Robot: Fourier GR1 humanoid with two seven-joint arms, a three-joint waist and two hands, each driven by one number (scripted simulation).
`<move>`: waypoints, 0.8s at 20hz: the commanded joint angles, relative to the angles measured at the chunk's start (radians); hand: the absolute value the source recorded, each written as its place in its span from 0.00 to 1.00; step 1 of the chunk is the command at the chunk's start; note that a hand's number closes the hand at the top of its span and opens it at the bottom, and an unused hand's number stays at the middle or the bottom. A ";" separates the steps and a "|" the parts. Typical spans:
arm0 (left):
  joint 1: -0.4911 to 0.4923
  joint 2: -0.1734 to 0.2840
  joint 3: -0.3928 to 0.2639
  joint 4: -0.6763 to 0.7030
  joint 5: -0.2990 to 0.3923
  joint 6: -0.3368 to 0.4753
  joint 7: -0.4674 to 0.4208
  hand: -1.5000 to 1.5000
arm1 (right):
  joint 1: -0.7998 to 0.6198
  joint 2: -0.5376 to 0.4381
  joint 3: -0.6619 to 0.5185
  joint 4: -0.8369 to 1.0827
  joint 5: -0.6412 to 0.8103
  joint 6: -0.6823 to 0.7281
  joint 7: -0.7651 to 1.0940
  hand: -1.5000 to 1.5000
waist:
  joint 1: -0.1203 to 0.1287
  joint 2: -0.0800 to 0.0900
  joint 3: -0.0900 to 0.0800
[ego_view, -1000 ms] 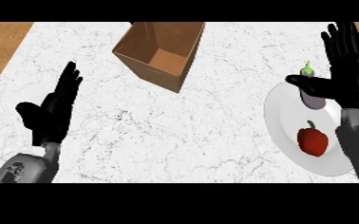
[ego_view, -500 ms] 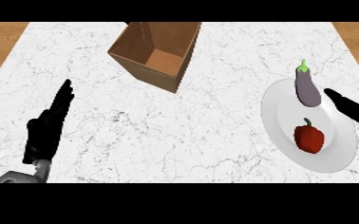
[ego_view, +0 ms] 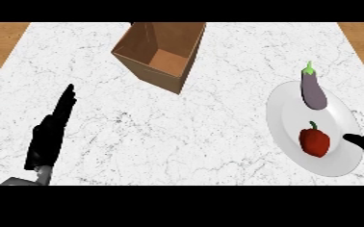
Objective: Pick the bell pepper from the plate and place it in the cardboard box
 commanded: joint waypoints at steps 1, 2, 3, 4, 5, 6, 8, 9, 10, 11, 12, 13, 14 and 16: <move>-0.015 -0.024 -0.024 -0.015 -0.018 0.010 0.022 0.50 | 0.048 -0.158 0.059 -0.049 -0.010 0.206 0.179 0.00 | 0.001 0.001 0.000; 0.005 0.000 -0.014 -0.028 -0.015 -0.002 0.016 0.50 | 0.032 -0.183 0.072 -0.092 -0.039 0.260 0.249 0.00 | 0.015 -0.001 0.000; 0.015 -0.025 -0.028 -0.013 -0.033 0.017 -0.009 0.50 | 0.037 -0.203 0.105 -0.105 -0.029 0.296 0.288 0.00 | 0.018 0.001 -0.001; 0.009 -0.023 -0.024 -0.013 -0.038 0.026 0.009 0.50 | 0.033 -0.228 0.109 -0.147 -0.052 0.339 0.338 0.00 | 0.014 0.000 0.000; 0.024 0.002 0.014 -0.001 -0.005 -0.012 -0.025 0.50 | 0.059 -0.218 0.126 -0.189 -0.063 0.354 0.357 0.00 | 0.010 -0.001 0.001; 0.012 0.009 0.005 -0.034 -0.007 -0.016 0.015 0.50 | 0.024 -0.225 0.139 -0.193 -0.079 0.386 0.428 0.00 | 0.022 0.000 0.002; -0.042 -0.018 0.003 0.027 -0.030 -0.012 0.014 0.50 | -0.044 -0.242 0.142 -0.256 -0.122 0.446 0.540 0.00 | 0.013 0.004 0.002; -0.038 -0.012 0.007 -0.030 -0.022 -0.006 0.066 0.50 | -0.063 -0.242 0.133 -0.252 -0.140 0.469 0.573 0.00 | 0.018 0.002 0.004; 0.025 -0.008 0.013 -0.033 -0.020 -0.027 0.001 0.50 | -0.066 -0.211 0.166 -0.276 -0.108 0.455 0.606 0.00 | 0.022 0.001 0.004; -0.027 -0.069 -0.025 0.023 -0.060 -0.004 0.003 0.50 | -0.135 -0.159 0.209 -0.258 -0.069 0.441 0.648 0.00 | 0.023 0.005 0.004; -0.013 -0.043 -0.001 0.007 -0.062 -0.011 0.003 0.50 | -0.130 -0.162 0.204 -0.277 -0.080 0.462 0.698 0.00 | 0.021 0.003 0.004; 0.015 -0.031 0.041 0.033 -0.027 -0.056 -0.039 0.50 | -0.108 -0.124 0.224 -0.282 -0.015 0.429 0.701 0.00 | 0.017 0.002 0.004; 0.034 -0.051 0.024 0.022 -0.060 -0.034 -0.032 0.50 | -0.070 -0.125 0.182 -0.300 -0.029 0.437 0.711 0.00 | 0.011 0.001 0.005; 0.005 -0.065 0.027 -0.021 -0.077 -0.023 0.013 0.50 | -0.178 -0.043 0.229 -0.187 0.037 0.446 0.732 0.00 | 0.021 0.002 0.005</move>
